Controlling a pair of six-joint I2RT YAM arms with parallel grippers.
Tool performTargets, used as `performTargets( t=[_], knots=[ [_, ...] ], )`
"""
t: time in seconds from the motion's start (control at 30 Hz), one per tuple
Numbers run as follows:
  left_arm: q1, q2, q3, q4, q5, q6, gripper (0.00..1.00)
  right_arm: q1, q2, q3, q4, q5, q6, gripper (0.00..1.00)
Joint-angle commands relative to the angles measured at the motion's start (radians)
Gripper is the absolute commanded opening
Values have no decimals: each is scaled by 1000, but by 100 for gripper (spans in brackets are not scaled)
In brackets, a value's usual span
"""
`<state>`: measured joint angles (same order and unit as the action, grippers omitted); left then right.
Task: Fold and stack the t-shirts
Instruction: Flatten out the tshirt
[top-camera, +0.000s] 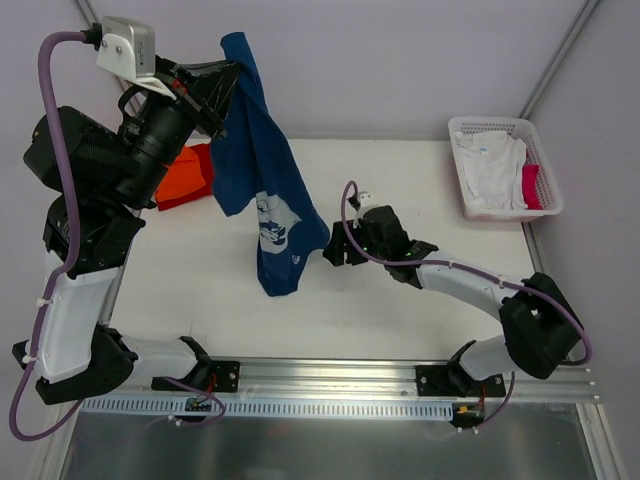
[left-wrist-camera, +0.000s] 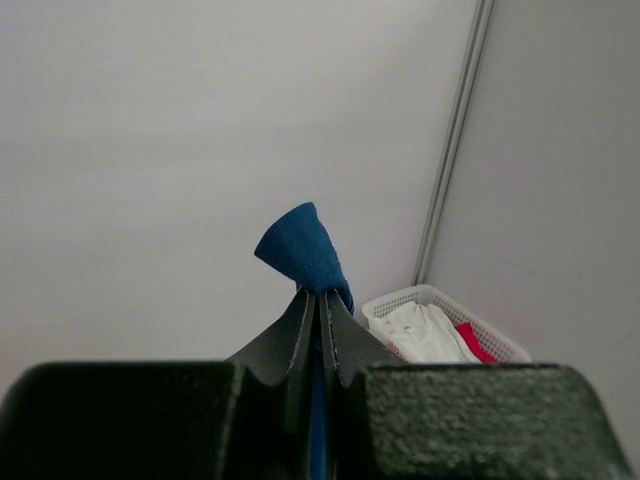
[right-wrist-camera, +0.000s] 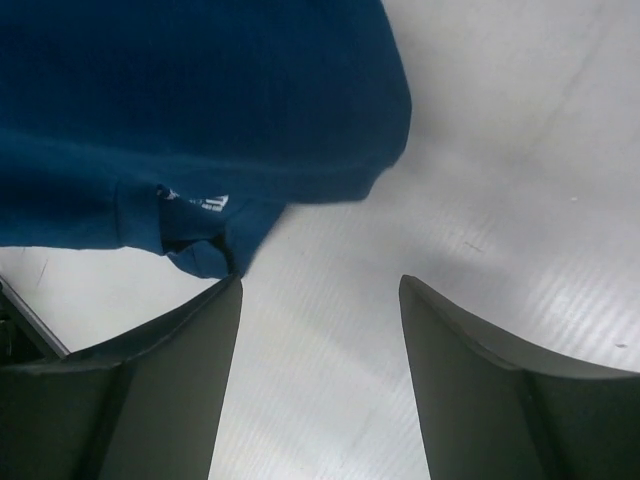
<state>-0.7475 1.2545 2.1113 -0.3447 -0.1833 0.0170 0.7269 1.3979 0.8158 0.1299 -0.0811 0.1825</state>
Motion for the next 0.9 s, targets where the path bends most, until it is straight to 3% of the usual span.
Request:
performTargets(
  t=[0.0, 0.3, 0.67, 0.73, 0.87],
  knots=[
    [-10, -24, 1, 64, 2, 17, 0, 34, 62, 71, 69, 17, 25, 68],
    [-10, -38, -8, 62, -7, 21, 0, 71, 182, 164, 97, 12, 35, 68],
    [-10, -46, -14, 61, -10, 23, 0, 106, 248, 167, 158, -3, 74, 67],
    [-10, -52, -14, 62, -7, 20, 0, 111, 272, 167, 177, -5, 86, 65],
    [-10, -66, -23, 61, -4, 15, 0, 111, 320, 177, 238, -26, 110, 47]
  ],
)
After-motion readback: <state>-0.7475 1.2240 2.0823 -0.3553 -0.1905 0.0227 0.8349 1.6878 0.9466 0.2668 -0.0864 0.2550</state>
